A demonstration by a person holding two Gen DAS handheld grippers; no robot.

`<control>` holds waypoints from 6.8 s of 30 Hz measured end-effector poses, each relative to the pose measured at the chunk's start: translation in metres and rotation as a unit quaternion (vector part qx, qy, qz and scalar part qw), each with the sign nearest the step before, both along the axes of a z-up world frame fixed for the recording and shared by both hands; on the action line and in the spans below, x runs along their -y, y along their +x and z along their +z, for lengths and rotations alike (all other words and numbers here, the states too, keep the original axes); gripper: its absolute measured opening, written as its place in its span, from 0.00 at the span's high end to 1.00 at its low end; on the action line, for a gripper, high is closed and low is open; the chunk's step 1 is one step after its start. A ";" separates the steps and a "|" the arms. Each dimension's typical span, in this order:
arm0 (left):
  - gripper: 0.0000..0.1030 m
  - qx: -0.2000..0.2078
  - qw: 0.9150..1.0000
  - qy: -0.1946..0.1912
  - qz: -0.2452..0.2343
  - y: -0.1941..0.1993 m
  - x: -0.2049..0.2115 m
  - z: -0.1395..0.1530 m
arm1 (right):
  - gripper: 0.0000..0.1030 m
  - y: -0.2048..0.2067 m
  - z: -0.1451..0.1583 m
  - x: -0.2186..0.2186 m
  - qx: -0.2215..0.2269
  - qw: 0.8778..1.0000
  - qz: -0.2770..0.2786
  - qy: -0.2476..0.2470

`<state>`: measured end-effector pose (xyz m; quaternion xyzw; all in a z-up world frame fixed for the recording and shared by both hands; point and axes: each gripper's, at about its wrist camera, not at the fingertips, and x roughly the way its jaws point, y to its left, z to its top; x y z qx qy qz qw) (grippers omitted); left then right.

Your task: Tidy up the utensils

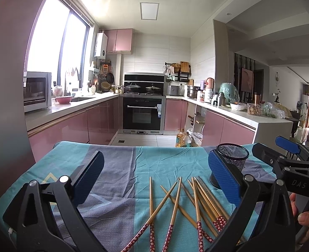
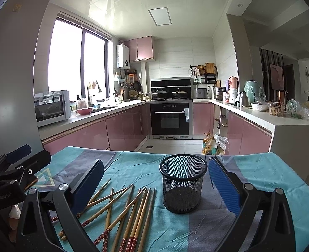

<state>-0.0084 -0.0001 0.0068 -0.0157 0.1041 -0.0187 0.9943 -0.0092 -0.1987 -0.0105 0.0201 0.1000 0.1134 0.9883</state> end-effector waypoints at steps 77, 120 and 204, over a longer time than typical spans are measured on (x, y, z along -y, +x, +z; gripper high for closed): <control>0.05 -0.025 1.000 0.005 0.002 0.000 0.002 -0.011 | 0.06 -0.007 0.004 0.003 0.002 1.000 -0.022 -0.011; 0.82 -0.345 0.916 0.002 -0.204 0.089 0.008 -0.112 | 0.89 0.097 -0.088 -0.036 -0.364 0.915 0.169 0.041; 0.86 -0.365 0.917 0.026 -0.159 0.133 0.005 -0.116 | 0.78 0.103 -0.089 -0.011 -0.346 0.929 0.123 -0.044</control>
